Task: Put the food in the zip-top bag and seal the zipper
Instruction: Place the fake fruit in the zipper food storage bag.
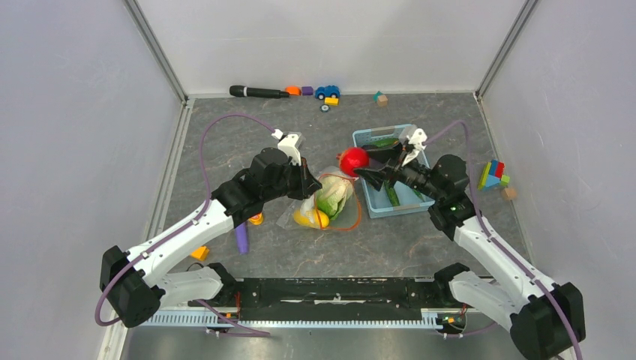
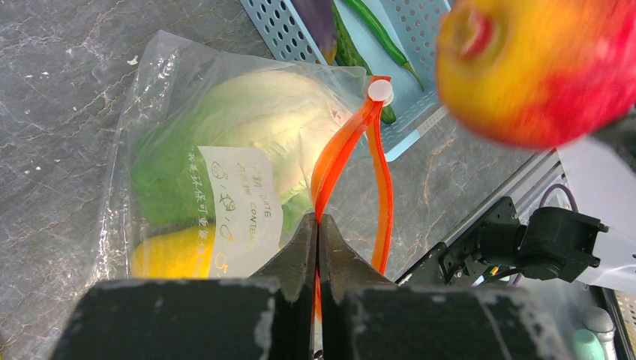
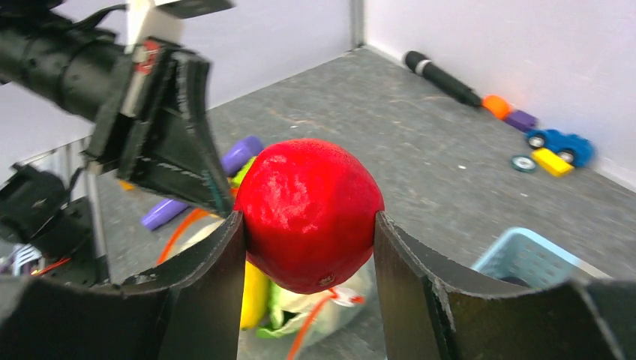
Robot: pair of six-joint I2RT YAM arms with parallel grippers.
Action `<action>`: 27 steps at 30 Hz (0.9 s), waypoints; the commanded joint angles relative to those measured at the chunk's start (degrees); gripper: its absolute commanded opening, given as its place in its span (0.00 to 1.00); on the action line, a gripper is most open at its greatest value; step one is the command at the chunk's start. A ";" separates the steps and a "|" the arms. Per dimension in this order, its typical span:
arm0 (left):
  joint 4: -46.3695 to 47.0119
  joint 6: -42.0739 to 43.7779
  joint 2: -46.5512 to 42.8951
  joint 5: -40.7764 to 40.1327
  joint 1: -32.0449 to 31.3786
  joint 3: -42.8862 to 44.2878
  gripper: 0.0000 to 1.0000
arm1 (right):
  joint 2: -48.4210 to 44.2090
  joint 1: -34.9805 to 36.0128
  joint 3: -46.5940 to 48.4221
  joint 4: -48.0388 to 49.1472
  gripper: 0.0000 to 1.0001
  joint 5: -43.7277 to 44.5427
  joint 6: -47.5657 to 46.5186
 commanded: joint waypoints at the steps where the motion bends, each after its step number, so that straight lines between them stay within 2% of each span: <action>1: 2.13 -1.45 -0.53 0.93 -0.11 0.90 0.02 | 1.40 5.48 3.77 1.65 0.29 -2.00 -3.78; 7: 1.80 -1.55 -1.06 0.55 -0.02 0.80 0.02 | 1.26 8.74 1.51 -0.04 0.30 -5.31 -7.63; 12: 1.89 -1.60 -1.27 0.37 -0.10 0.76 0.02 | 2.43 9.66 0.70 -8.79 0.31 -8.97 -13.85; 17: 1.87 -1.58 -1.29 0.62 -0.03 0.84 0.02 | 3.85 10.79 0.77 -15.06 0.31 -7.60 -17.45; 24: 1.92 -1.84 -1.40 0.80 -0.02 0.84 0.02 | 7.81 14.16 1.86 -15.00 0.34 -2.49 -19.21; 27: 1.85 -1.94 -1.52 0.80 -0.03 0.85 0.02 | 10.42 16.14 3.47 -14.14 0.38 -0.38 -18.56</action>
